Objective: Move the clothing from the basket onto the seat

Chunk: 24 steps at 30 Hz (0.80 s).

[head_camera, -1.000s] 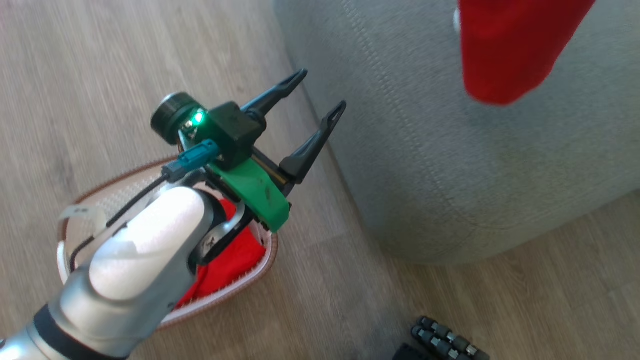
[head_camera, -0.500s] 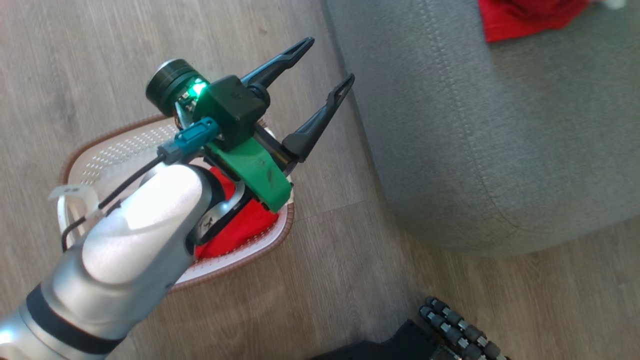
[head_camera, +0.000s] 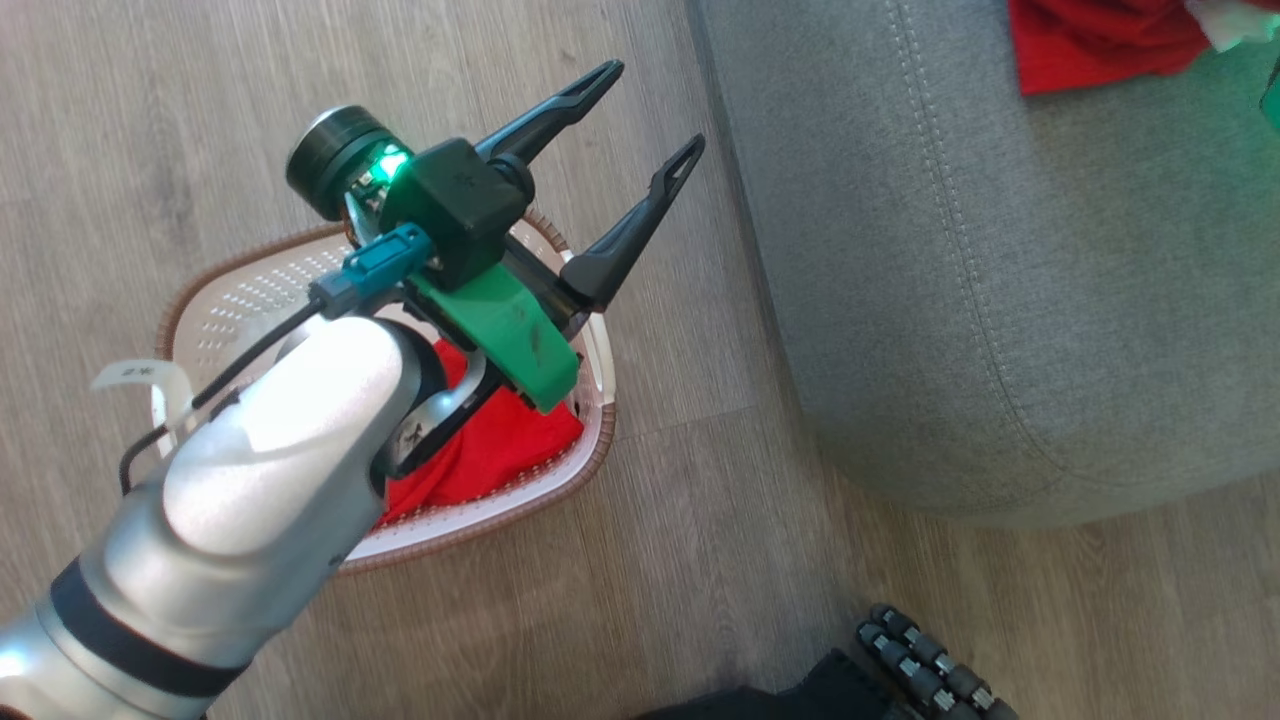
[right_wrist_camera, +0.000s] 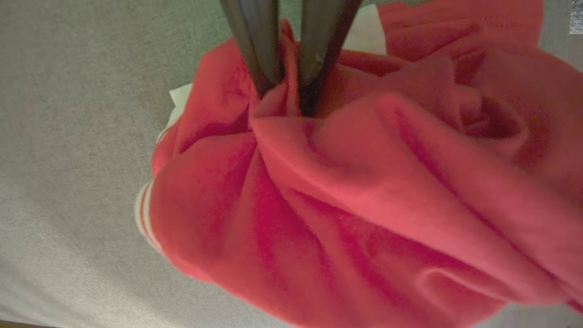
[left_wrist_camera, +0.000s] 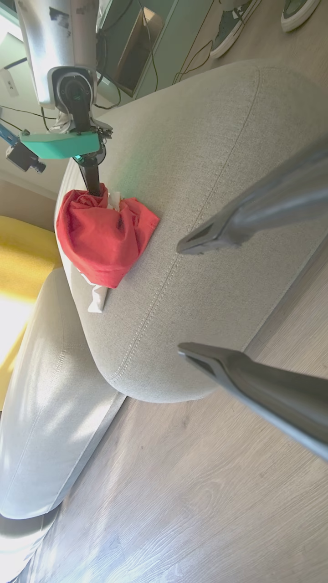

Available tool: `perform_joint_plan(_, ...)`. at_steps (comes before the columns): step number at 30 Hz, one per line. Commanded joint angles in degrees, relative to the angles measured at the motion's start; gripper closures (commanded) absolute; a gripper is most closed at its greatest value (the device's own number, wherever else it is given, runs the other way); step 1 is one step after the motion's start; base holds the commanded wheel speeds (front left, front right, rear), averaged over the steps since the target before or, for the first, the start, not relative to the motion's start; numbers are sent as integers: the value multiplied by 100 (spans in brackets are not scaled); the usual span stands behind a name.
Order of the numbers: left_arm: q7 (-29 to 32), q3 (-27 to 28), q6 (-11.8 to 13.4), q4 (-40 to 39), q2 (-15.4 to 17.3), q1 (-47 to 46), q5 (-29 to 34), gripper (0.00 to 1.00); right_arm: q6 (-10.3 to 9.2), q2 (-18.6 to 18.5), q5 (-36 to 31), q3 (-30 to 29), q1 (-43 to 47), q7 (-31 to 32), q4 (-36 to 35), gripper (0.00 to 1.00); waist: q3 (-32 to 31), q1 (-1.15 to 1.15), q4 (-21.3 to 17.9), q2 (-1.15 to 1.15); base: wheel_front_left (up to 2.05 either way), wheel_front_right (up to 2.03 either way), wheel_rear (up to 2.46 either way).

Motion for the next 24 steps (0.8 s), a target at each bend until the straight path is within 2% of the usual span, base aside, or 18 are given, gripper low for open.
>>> perform_joint_plan(1, -74, 162, 27, -151, 66, -110, -1, 0, -2, -166, 165, 109, -5, 146, -121, 100, -77, 0, 2, 0, 0, 0, 0)
perform_joint_plan(2, -87, 161, 32, -138, 63, -99, -9, 0, -2, -188, 216, 161, -1, 177, -143, 62, -113, 0, -1, 0, 0, 0, 0)
perform_joint_plan(3, -104, 158, 36, -123, 58, -87, -16, 0, -2, -207, 274, 203, 3, 188, -166, 5, -157, 0, -5, 0, 0, 0, 0)
perform_joint_plan(4, -126, 156, 40, -107, 50, -72, -24, 0, -2, -224, 326, 251, 13, 209, -181, 0, -208, 0, -10, 0, 0, 0, 0)
perform_joint_plan(16, -349, 177, 141, 97, 15, 217, -186, 0, -2, -647, 745, 942, 342, 408, -590, 0, -970, 0, -121, 0, 0, 0, 0)
perform_joint_plan(24, -519, 261, 272, 191, 74, 522, -341, 0, -2, -1109, 1035, 1266, 619, 89, -1194, 0, -1576, 0, -68, 0, 0, 0, 0)
